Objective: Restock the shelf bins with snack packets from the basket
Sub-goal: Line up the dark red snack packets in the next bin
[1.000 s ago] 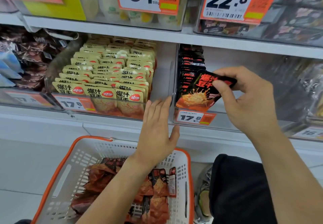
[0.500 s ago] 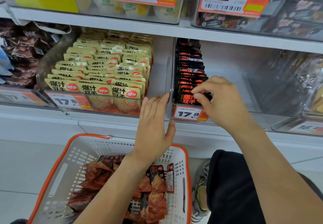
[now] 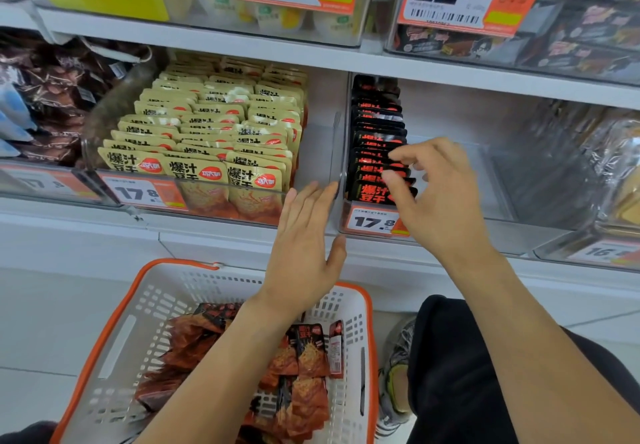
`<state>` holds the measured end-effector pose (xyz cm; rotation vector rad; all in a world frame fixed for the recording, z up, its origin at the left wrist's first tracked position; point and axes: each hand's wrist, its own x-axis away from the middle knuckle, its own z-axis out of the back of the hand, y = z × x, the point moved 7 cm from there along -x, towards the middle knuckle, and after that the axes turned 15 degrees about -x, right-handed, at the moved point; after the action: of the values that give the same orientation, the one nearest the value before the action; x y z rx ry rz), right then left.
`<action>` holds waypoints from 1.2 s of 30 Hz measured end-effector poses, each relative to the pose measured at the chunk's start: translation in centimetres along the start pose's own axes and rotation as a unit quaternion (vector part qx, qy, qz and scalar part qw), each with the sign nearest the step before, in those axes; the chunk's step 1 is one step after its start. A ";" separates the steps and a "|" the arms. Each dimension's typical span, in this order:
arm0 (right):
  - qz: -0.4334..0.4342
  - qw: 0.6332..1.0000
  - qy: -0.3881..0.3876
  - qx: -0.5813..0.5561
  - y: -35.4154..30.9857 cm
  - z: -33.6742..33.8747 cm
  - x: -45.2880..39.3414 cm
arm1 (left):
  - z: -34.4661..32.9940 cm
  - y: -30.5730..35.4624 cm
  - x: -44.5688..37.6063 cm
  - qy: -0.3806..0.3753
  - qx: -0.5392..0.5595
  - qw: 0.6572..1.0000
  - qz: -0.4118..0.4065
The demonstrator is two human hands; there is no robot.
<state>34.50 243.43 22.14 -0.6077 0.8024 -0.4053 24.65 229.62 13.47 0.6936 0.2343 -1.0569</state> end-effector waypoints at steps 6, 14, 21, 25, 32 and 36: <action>-0.022 0.983 -0.167 -0.075 -2.1 -7.4 5.3 | -1.3 -4.6 7.9 0.017 0.049 0.995 0.090; -0.317 0.757 -0.570 0.039 10.0 -23.2 27.0 | -12.1 -15.3 30.7 -0.438 -0.085 0.836 0.320; -0.466 0.736 -0.490 0.031 13.8 -25.4 34.8 | -13.3 -17.1 34.5 -0.533 -0.155 0.763 0.330; -0.555 0.727 -0.402 0.050 15.5 -25.4 36.8 | -14.0 -17.2 34.5 -0.556 -0.168 0.754 0.306; -0.590 0.732 -0.334 0.072 16.4 -26.0 38.1 | -14.4 -17.6 34.5 -0.552 -0.152 0.751 0.327; -0.644 0.658 -0.383 0.074 15.6 -26.4 38.8 | -14.2 -17.6 33.3 -0.503 -0.136 0.777 0.353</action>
<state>40.59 224.69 -23.21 -1.0324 -0.6399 -1.3778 27.91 209.22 -21.04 -0.1391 -0.7570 -0.5156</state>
